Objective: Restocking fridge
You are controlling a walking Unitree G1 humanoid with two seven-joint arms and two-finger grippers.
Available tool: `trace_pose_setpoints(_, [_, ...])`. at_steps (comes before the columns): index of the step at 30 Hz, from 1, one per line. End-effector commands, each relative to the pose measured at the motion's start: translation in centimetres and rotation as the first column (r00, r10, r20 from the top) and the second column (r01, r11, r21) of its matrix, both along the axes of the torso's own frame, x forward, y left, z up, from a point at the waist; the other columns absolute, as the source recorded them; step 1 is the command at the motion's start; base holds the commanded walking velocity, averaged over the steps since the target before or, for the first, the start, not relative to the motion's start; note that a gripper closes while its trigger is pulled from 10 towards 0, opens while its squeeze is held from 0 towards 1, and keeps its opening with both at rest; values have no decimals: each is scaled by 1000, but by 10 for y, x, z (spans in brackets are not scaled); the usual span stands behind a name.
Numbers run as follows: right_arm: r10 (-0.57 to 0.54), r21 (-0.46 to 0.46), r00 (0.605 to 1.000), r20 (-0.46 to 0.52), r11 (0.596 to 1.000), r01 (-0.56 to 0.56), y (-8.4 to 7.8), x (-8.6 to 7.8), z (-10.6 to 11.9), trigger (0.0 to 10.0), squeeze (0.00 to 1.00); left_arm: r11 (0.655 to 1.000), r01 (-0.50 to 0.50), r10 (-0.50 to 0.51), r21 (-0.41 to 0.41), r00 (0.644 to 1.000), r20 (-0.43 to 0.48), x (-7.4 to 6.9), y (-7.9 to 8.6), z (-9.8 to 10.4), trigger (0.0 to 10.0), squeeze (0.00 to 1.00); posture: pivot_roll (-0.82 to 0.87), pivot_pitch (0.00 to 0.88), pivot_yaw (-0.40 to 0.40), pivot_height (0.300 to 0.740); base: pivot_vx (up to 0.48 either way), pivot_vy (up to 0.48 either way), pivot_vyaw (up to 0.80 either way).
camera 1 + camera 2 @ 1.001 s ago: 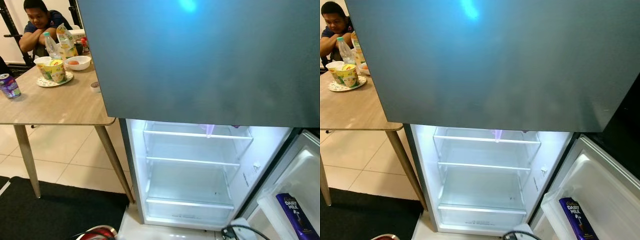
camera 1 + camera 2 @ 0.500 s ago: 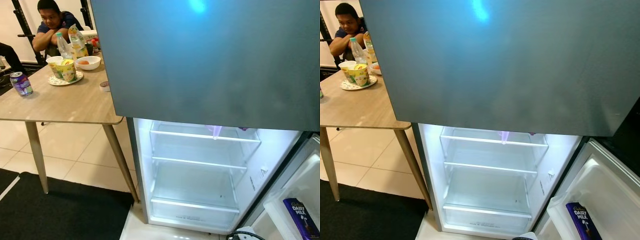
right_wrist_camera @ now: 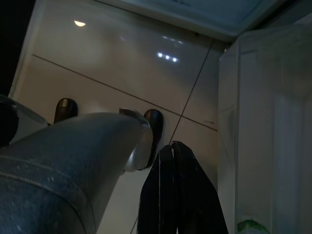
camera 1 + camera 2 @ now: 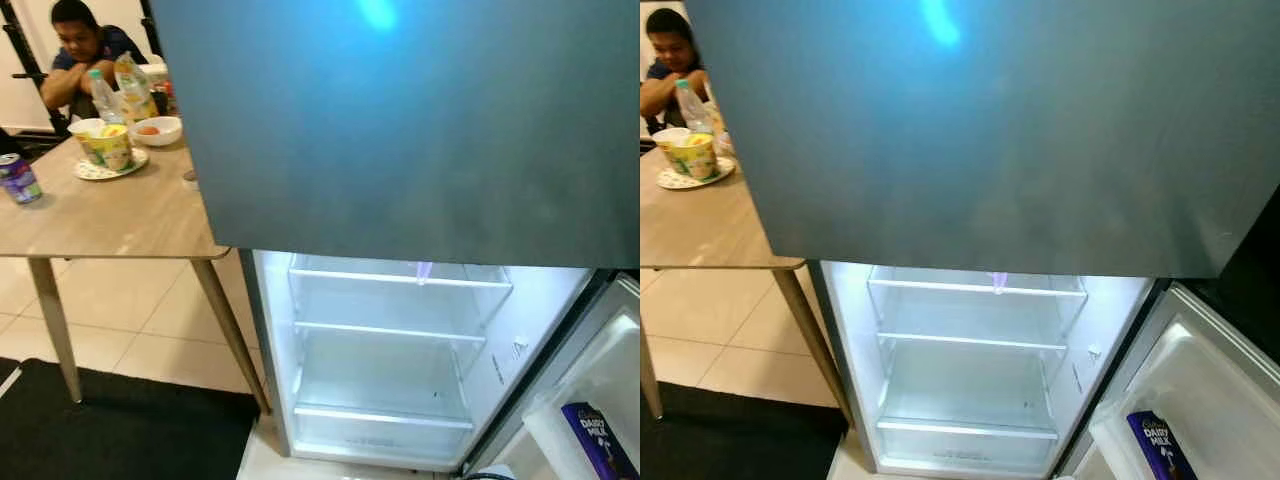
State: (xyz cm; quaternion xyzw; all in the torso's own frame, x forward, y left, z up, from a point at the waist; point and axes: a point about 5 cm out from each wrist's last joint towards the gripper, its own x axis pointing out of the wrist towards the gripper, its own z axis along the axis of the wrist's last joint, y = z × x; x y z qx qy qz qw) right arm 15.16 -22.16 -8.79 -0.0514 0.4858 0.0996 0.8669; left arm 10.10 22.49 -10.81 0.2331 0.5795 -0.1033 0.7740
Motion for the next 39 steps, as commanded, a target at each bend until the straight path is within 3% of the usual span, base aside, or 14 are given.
trace_pose_setpoints(1, [-18,2,1000,-10,1000,18,-1,-2,-1,10000,0,1000,5,-5,5,1000,-1,-1,1,0,10000,0,-81,19,14,740,274,0,0])
trace_pose_setpoints(17, [-25,6,1000,-10,1000,25,-2,-4,-1,10000,0,1000,15,-15,-3,1000,7,1,-3,0,10000,0,-84,21,14,740,255,0,0])
trace_pose_setpoints(28, [-23,11,1000,-10,1000,23,-1,-4,-1,10000,0,999,21,-20,-34,999,24,5,-8,0,10000,0,-82,20,14,740,0,0,0])
trace_pose_setpoints(39, [-23,19,1000,1,1000,23,-2,-1,0,10000,0,998,44,-43,-46,998,37,10,-11,1,10000,0,-80,15,10,740,0,-277,0])
